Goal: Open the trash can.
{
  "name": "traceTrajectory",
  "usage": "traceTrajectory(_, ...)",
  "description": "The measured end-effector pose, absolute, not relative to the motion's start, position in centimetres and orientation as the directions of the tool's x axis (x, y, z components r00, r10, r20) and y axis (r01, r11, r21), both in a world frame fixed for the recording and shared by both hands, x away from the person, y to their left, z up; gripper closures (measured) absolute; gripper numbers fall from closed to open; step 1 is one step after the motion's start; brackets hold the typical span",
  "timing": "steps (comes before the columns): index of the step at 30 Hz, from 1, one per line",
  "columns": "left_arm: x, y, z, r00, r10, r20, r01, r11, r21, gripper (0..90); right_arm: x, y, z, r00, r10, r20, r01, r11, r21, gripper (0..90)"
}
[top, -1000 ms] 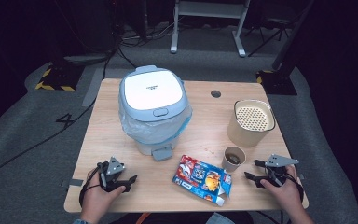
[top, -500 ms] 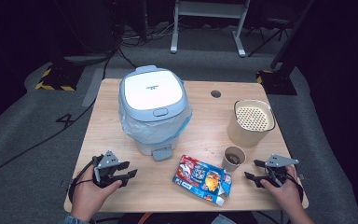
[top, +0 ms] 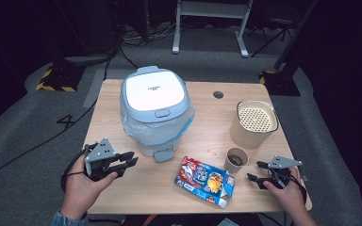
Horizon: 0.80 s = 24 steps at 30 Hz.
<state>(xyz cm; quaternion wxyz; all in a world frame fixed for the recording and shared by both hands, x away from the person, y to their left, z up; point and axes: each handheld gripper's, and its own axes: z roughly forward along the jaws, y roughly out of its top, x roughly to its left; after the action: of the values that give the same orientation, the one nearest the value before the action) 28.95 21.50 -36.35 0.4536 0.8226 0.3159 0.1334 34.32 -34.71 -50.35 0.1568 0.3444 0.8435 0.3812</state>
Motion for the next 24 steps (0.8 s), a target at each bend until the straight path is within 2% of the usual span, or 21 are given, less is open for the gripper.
traceTrajectory(6,29.4,21.2,-34.0,0.787,0.615,-0.05,0.347,-0.374,0.86,70.4,34.3,-34.7,-50.3,-0.714,0.7,-0.002,0.461,0.472,0.751,28.8)
traceTrajectory(8,29.8,20.9,-33.2,0.792,0.609,-0.037,0.321,-0.365,0.874,67.0,34.3,-34.7,-50.4,-0.714,0.7,-0.002,0.461,0.472,0.751,28.8)
traceTrajectory(18,31.5,19.8,-29.6,0.808,0.588,-0.031,0.268,-0.32,0.909,69.4,34.3,-34.7,-50.4,-0.714,0.701,-0.002,0.461,0.472,0.751,28.8)
traceTrajectory(24,33.4,19.2,-28.0,0.829,0.559,0.013,0.22,-0.348,0.911,75.4,34.3,-34.7,-50.3,-0.714,0.7,-0.002,0.461,0.472,0.751,28.8)
